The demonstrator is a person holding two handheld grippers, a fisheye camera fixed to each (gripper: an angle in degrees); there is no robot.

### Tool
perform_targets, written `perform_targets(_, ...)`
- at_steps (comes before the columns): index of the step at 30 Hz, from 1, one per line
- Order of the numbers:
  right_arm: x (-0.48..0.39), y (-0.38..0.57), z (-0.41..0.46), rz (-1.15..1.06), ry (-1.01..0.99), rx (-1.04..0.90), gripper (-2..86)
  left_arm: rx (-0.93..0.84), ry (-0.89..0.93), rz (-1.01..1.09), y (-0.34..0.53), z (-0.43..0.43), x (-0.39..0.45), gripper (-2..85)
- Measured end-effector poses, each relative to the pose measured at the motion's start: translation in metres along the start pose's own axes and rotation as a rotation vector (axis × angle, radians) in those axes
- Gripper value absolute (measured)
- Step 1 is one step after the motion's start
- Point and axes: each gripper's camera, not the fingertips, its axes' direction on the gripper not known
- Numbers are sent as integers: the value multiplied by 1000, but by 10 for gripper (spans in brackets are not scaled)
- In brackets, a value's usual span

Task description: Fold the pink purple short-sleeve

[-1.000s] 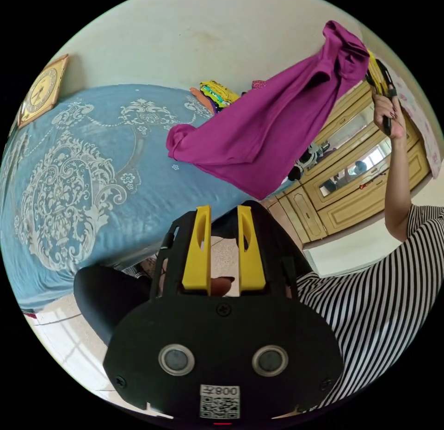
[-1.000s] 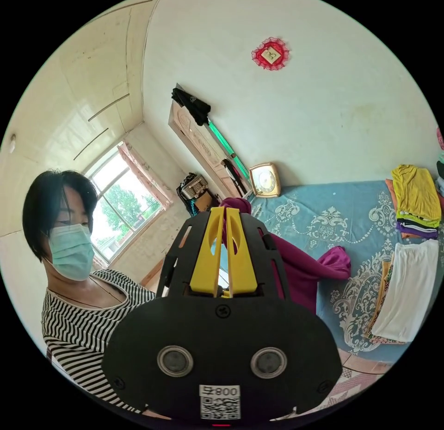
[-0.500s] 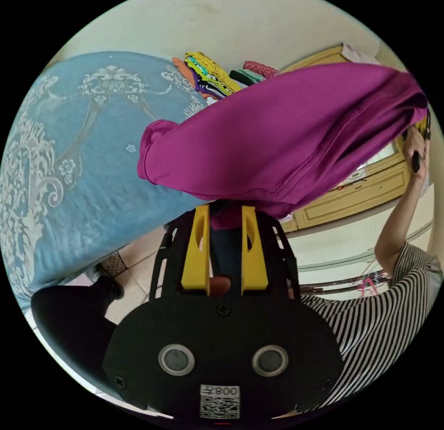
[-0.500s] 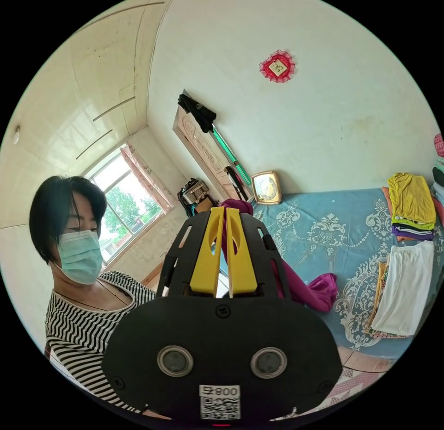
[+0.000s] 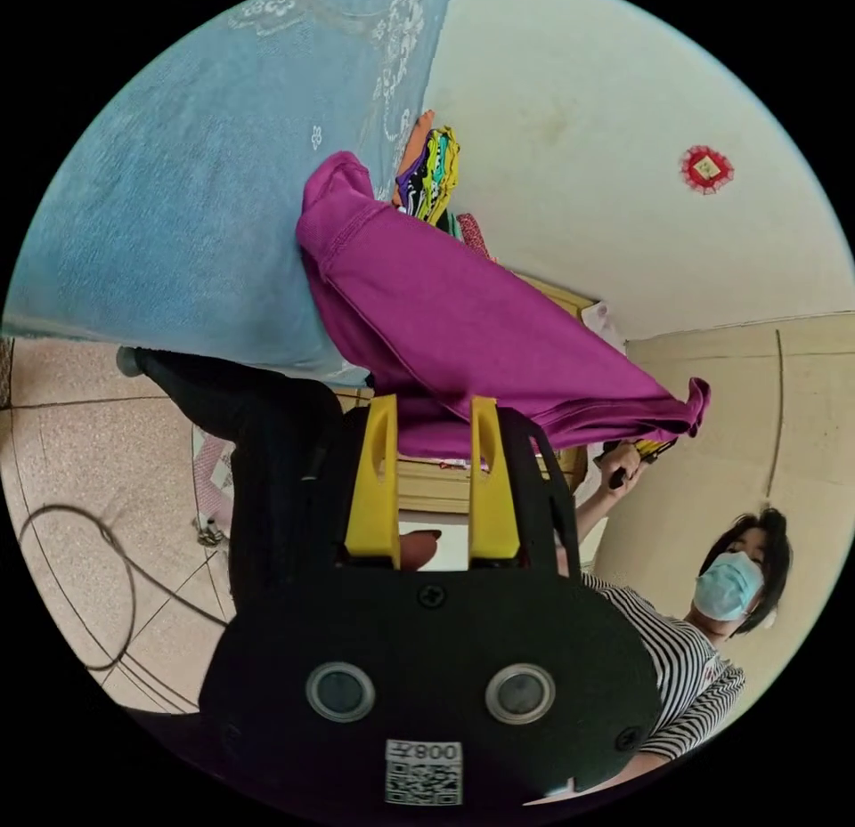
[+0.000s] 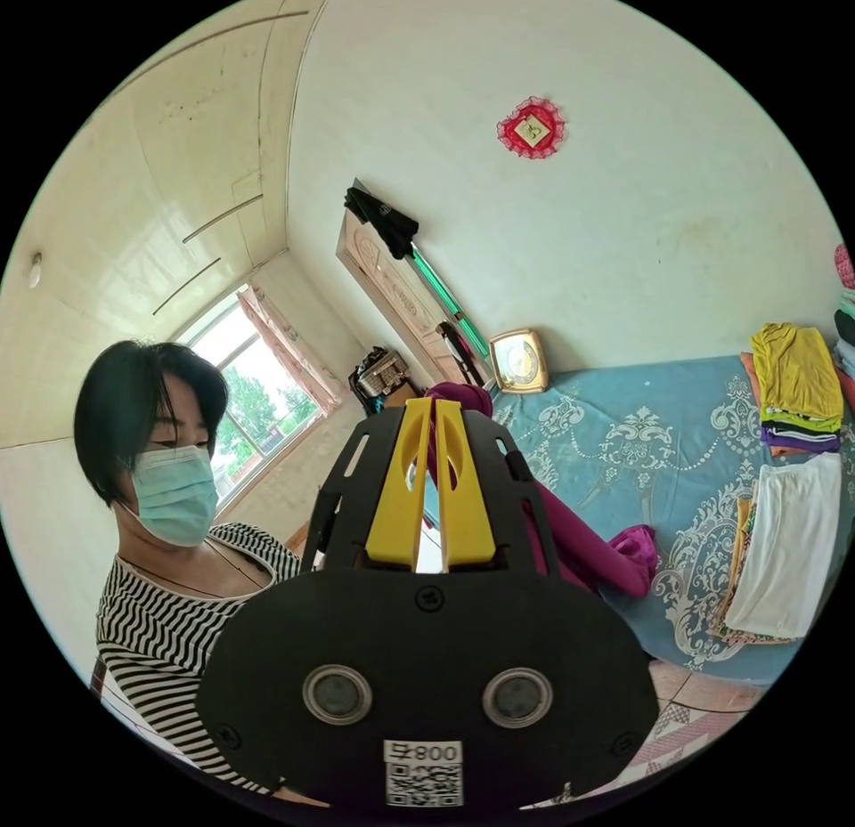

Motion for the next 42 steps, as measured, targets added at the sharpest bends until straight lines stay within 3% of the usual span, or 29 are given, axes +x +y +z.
perform_targets(8, -15, 9, -18, 6, 16, 15, 3, 68, 67, 30, -14, -33, -74, 25)
perform_targets(18, -18, 35, -52, 26, 8, 105, 3, 273, 196, 197, -4, -148, -84, 8)
perform_targets(32, -34, 75, -79, -58, -64, 229, 3, 420, 162, 839, 59, -339, 83, 5)
perform_targets(42, -35, 92, -50, -173, -121, 240, 3, 489, 56, 1193, 122, -402, 174, 4)
